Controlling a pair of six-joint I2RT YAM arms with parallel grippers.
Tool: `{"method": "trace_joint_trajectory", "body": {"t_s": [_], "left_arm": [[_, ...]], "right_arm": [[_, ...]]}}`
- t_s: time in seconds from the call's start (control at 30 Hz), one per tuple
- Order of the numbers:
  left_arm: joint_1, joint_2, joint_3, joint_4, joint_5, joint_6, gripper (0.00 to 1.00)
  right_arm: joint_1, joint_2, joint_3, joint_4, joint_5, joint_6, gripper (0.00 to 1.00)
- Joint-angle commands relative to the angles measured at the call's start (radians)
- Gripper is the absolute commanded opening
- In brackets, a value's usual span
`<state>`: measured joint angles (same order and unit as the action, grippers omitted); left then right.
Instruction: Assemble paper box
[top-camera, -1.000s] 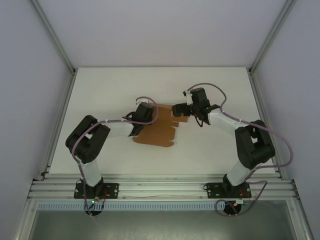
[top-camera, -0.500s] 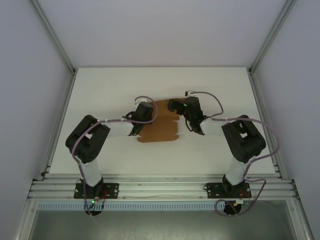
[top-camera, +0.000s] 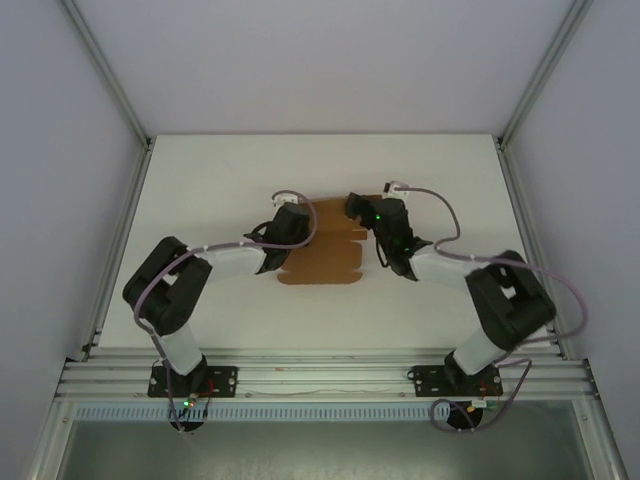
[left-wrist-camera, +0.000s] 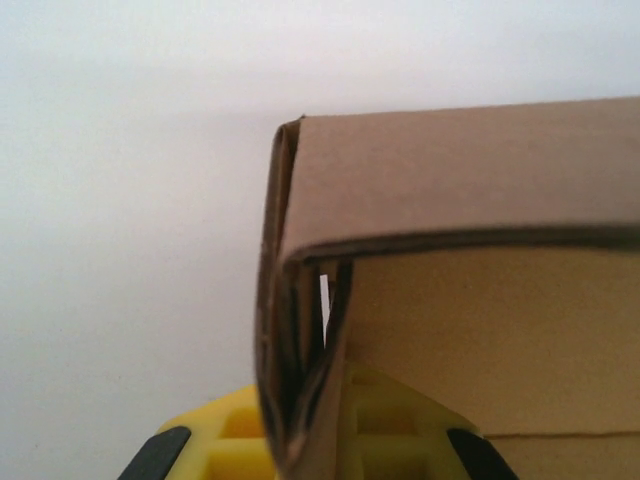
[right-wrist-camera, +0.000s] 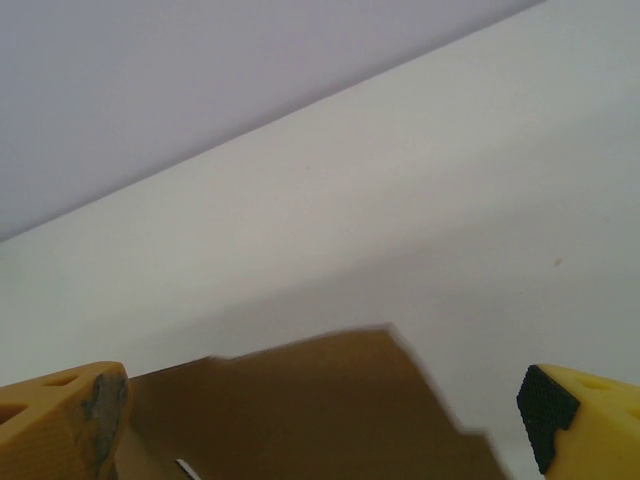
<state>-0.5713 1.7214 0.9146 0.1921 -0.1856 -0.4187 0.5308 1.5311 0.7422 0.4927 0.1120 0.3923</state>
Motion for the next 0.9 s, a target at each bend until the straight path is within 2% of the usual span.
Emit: {"method": "trace_joint_trajectory", "body": {"t_s": [0.0, 0.13, 0.27, 0.53, 0.63, 0.77, 0.87], "left_arm": [[0.032, -0.079, 0.007, 0.022, 0.033, -0.005, 0.0], [0.072, -0.136, -0.001, 0.025, 0.026, -0.004, 0.0], [0.082, -0.157, 0.025, -0.017, 0.003, 0.012, 0.0], [0.082, -0.156, 0.021, 0.006, 0.055, -0.004, 0.0], [0.082, -0.16, 0.011, 0.013, 0.069, -0.01, 0.0], [0.082, -0.162, -0.003, 0.021, 0.07, -0.008, 0.0], [0.082, -0.157, -0.007, 0.017, 0.068, -0.002, 0.0]], "right_arm": [[-0.048, -0.146, -0.048, -0.183, -0.029, 0.001, 1.0], [-0.129, -0.292, -0.112, -0.303, -0.194, -0.043, 1.0], [-0.137, -0.342, -0.116, -0.426, -0.246, -0.123, 1.0], [-0.138, -0.194, -0.067, -0.269, -0.272, -0.117, 1.0], [-0.138, -0.129, -0.016, -0.243, -0.348, -0.13, 1.0], [-0.139, -0.111, -0.006, -0.167, -0.392, -0.127, 1.0], [-0.139, -0.115, 0.004, -0.184, -0.397, -0.142, 1.0]]}}
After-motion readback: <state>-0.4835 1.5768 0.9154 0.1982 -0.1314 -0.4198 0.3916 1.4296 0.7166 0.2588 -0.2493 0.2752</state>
